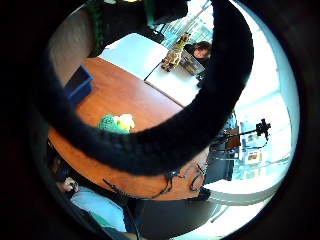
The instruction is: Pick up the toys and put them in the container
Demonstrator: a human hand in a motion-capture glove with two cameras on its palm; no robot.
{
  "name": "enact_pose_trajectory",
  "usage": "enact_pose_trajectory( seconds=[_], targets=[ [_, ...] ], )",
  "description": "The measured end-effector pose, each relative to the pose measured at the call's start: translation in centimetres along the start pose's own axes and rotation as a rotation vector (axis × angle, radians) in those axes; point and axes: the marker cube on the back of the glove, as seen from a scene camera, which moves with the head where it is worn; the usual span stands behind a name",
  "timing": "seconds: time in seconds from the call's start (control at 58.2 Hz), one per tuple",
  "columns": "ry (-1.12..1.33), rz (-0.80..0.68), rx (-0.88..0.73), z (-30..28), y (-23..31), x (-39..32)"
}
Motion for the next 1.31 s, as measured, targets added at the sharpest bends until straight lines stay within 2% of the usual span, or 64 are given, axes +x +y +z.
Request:
enact_pose_trajectory(
  seconds=[0.086, 0.189, 0.241, 0.481, 0.601, 0.687, 0.756, 0.928, 0.979, 1.048, 1.082, 1.306],
  targets=[
    [-0.088, -0.075, 0.000, -0.2, 0.3, -0.7],
    [-0.041, -0.045, -0.004, 0.1, 0.3, -0.4],
    [-0.005, -0.077, -0.004, 0.3, 0.4, 0.1],
    [-0.093, -0.059, -0.051, 1.9, 0.9, -0.3],
    [0.130, 0.061, -0.261, 7.6, 1.9, 1.0],
    [-0.013, 0.106, -0.446, 11.8, 3.0, -0.2],
    [-0.011, 0.115, -0.552, 15.7, 4.0, -0.2],
    [-0.027, 0.098, -0.698, 25.3, 5.7, 0.1],
    [-0.096, 0.061, -0.636, 26.2, 5.5, -0.1],
    [-0.076, 0.047, -0.373, 25.0, 4.3, -0.3],
    [-0.040, 0.027, -0.292, 23.9, 3.7, -0.1],
    [-0.126, 0.024, -0.104, 13.9, -2.2, -3.0]
  ],
)
